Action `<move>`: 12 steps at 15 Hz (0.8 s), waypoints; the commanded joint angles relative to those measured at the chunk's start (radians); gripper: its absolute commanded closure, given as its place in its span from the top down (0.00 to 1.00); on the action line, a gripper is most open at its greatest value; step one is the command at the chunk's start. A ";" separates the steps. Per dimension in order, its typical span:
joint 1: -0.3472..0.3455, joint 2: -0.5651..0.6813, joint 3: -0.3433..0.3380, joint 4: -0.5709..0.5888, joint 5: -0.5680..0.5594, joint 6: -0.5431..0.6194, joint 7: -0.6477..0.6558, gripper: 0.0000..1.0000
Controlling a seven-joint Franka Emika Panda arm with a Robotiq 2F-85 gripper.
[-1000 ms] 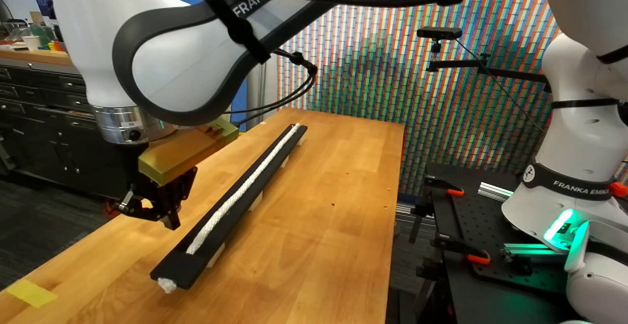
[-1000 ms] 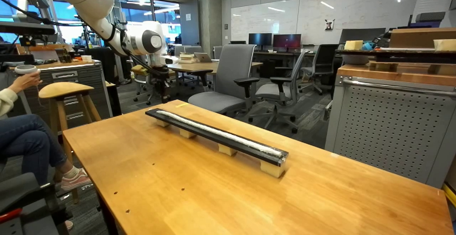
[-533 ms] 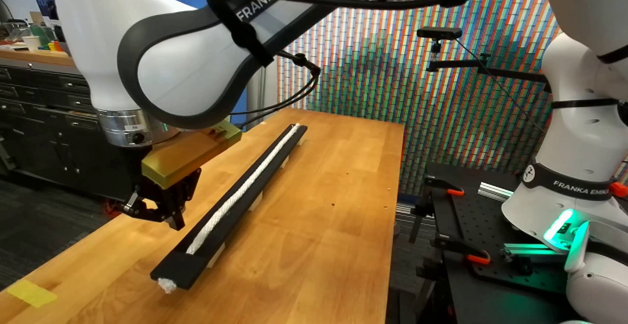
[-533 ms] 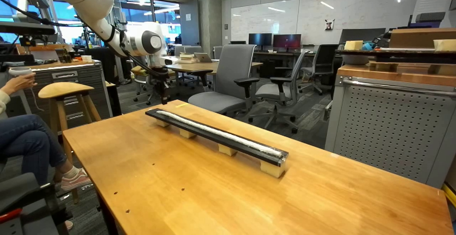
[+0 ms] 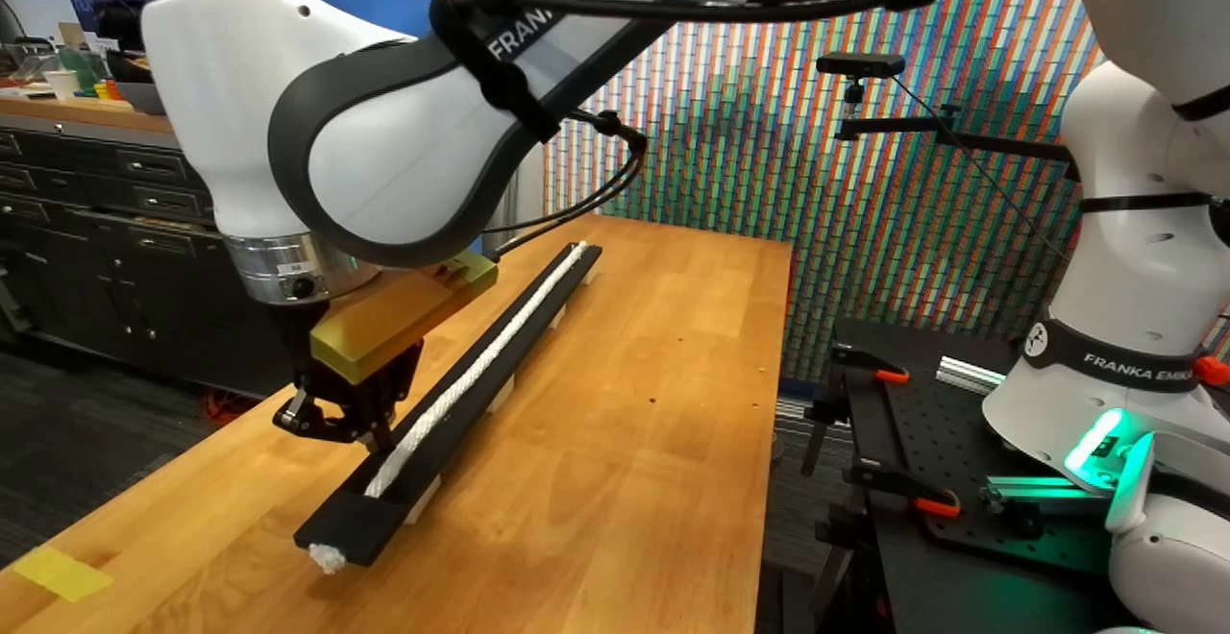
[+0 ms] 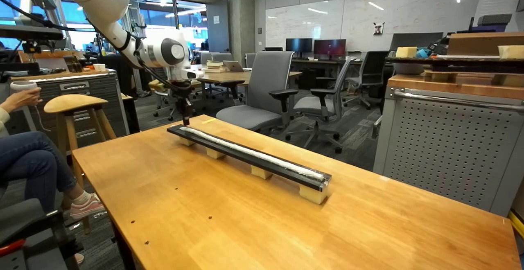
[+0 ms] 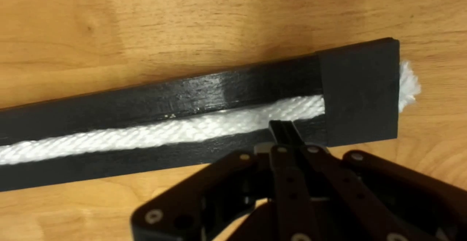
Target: Fit the rope along the center of the black object
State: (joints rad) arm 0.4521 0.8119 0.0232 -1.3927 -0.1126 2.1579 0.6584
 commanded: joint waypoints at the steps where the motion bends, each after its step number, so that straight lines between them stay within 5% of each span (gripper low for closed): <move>1: 0.005 -0.044 -0.015 -0.066 -0.014 0.013 0.031 0.00; 12: -0.029 0.008 -0.016 -0.070 0.002 0.042 0.013 0.00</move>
State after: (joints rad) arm 0.4380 0.8103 0.0098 -1.4482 -0.1120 2.1700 0.6709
